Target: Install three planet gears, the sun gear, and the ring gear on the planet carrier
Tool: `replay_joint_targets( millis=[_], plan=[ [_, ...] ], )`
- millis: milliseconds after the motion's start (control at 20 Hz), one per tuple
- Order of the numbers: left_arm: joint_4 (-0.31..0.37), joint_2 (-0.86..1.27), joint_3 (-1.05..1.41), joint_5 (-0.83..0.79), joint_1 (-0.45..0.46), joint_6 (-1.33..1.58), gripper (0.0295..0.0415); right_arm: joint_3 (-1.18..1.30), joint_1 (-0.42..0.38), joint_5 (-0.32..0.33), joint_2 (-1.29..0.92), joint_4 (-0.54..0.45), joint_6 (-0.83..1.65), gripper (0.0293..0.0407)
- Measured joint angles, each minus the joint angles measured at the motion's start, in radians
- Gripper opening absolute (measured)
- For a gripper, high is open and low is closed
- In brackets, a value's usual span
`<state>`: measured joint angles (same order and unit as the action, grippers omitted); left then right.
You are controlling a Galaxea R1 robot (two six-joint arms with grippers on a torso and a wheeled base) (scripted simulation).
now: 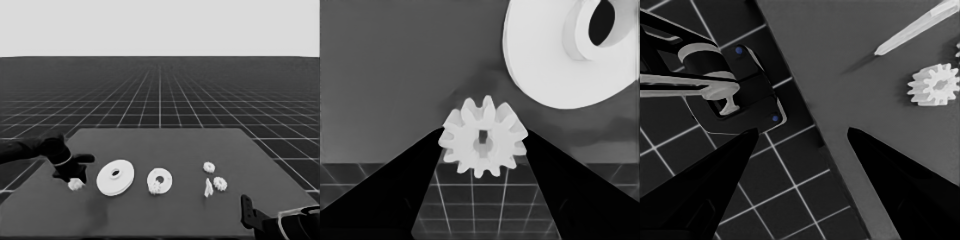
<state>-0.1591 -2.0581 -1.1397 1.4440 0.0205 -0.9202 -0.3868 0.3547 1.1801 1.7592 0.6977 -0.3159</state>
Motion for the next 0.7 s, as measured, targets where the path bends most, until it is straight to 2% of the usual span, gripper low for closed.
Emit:
replay_joint_targets(
  millis=[50,100,150,200,300,500,600,700],
  plan=[
    [-0.021,-0.188,-0.033,0.075,-0.025,-0.329,0.0313,0.000,0.000,0.000,0.000,0.000,0.000,0.0385],
    [-0.011,-0.507,-0.144,0.103,-0.039,-0.456,0.0313,0.000,0.000,0.000,0.000,0.000,0.000,0.0385],
    [0.000,-0.715,-0.322,0.096,-0.044,-0.431,0.0313,0.000,0.000,0.000,0.000,0.000,0.000,0.0385],
    [0.007,-0.835,-0.472,0.086,-0.046,-0.376,0.0313,0.000,0.000,0.000,0.000,0.000,0.000,0.0385],
    [0.015,-0.950,-0.654,0.072,-0.046,-0.294,0.0312,0.000,0.000,0.000,0.000,0.000,0.000,0.0385],
    [0.020,-1.007,-0.761,0.064,-0.045,-0.242,0.0312,0.000,0.000,0.000,0.000,0.000,0.000,0.0385],
    [-0.062,-1.034,-0.838,0.018,0.048,-0.200,0.0312,0.000,0.000,0.000,0.000,0.000,0.000,0.0385],
    [-0.086,-1.049,-0.880,-0.003,0.082,-0.178,0.0312,0.000,0.000,0.000,0.000,0.000,0.000,0.0385]
  ],
)
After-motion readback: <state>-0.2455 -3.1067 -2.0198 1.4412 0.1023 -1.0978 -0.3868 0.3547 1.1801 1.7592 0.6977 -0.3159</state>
